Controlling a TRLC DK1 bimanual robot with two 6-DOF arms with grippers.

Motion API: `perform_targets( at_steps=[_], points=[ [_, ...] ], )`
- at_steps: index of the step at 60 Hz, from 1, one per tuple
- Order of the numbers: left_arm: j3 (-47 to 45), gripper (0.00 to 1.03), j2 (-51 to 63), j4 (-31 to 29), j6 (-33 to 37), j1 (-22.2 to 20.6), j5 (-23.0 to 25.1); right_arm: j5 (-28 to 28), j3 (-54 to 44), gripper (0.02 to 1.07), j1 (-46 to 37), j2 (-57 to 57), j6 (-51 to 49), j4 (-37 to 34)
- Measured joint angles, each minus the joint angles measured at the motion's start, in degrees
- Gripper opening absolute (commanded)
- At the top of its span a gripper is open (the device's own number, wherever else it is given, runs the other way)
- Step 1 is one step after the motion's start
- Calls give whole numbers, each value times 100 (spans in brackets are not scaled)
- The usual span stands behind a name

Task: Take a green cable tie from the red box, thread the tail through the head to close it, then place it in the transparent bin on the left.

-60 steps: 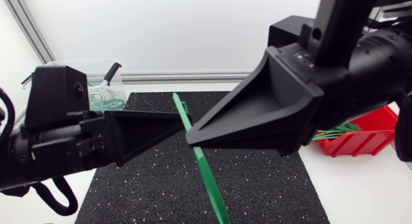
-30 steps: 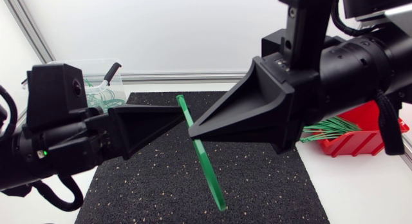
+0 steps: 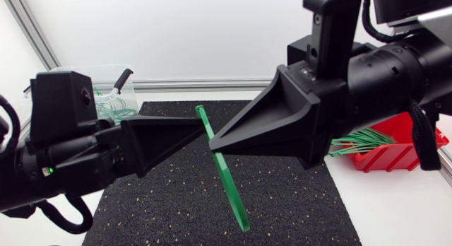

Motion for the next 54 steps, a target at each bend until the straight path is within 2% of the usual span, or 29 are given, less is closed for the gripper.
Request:
perform_targets(
  at_steps=[37, 42, 54],
  points=[
    [0, 4, -17, -87, 4, -133, -131, -114, -44, 8, -103, 122, 0, 22],
    [0, 4, -42, -92, 129, -225, -310, -131, -44, 8, -136, 131, -2, 22],
    [0, 4, -157, -181, 667, -765, -999, -153, -44, 8, -144, 131, -2, 0]
  ],
)
